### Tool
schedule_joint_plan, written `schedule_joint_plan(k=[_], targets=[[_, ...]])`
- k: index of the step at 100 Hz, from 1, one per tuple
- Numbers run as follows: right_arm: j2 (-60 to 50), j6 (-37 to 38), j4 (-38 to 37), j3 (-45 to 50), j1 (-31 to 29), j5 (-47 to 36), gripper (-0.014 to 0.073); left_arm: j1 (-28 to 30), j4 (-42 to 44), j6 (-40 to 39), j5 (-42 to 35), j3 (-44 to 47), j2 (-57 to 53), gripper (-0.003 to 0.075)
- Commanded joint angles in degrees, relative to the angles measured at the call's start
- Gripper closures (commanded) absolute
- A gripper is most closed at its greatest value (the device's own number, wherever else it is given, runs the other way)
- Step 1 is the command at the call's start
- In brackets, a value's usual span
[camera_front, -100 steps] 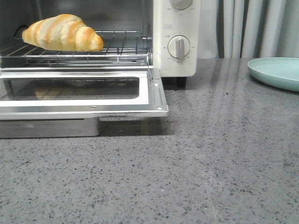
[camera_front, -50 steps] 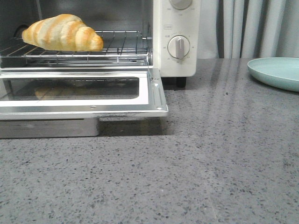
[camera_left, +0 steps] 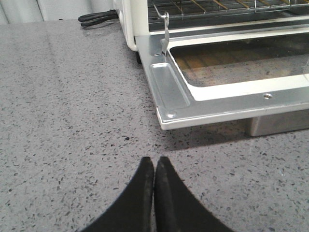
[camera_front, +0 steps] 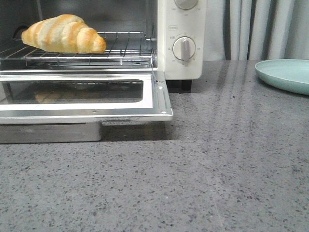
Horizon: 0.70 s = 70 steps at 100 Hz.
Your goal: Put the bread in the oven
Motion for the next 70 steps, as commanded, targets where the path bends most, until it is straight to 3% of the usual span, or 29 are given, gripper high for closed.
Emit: schedule_joint_plan(k=[1, 26, 39, 54, 59, 70], targets=[[2.42, -0.15, -3.39, 0.76, -3.62, -4.86, 0.0643, 0.07, -0.93, -0.65, -3.39, 1.44, -1.74, 0.0741], [5.36, -7.51, 1.61, 6.23, -18.34, -22.33, 0.0643, 0.07, -0.93, -0.65, -3.39, 1.44, -1.74, 0.0741], [5.44, -19.59, 13.03, 10.2, -28.53, -37.17, 0.0643, 0.07, -0.93, -0.65, -3.39, 1.44, -1.74, 0.0741], [5.44, -41.32, 31.77, 17.69, -40.58, -55.6, 0.0643, 0.07, -0.93, -0.65, -3.39, 1.44, -1.74, 0.0741], [5.44, -43.3, 34.2, 21.14, -43.55, -62.56, 0.0643, 0.07, -0.93, -0.65, -3.39, 1.44, -1.74, 0.0741], [4.9, -43.3, 39.22, 28.14, -48.16, -68.48, 0.0643, 0.07, -0.93, -0.65, -3.39, 1.44, -1.74, 0.0741]])
